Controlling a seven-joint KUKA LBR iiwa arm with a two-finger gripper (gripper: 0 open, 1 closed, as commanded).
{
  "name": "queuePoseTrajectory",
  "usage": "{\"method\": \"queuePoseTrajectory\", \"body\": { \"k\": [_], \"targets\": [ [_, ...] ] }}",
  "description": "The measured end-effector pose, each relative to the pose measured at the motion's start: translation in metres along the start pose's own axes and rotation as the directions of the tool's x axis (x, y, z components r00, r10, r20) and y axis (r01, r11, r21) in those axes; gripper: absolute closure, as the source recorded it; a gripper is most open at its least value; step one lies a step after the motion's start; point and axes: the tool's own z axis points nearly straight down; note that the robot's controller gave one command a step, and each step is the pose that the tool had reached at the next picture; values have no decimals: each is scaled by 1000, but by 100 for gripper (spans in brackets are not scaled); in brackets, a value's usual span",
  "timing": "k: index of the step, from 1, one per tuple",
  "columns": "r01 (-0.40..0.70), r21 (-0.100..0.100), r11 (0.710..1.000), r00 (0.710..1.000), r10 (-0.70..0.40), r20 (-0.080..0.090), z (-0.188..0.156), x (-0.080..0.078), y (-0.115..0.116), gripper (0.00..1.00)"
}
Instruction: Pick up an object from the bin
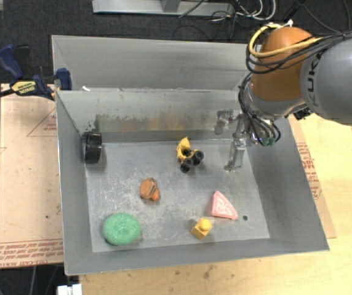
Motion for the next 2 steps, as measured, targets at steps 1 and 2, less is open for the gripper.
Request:
{"method": "queuePoseTrajectory", "body": {
  "k": [1, 2],
  "targets": [
    [-34, 0, 999, 999, 34, 7, 48, -2, 39, 0],
    [-46, -2, 999, 999, 46, -3, 77, 2, 58, 0]
  ]
}}
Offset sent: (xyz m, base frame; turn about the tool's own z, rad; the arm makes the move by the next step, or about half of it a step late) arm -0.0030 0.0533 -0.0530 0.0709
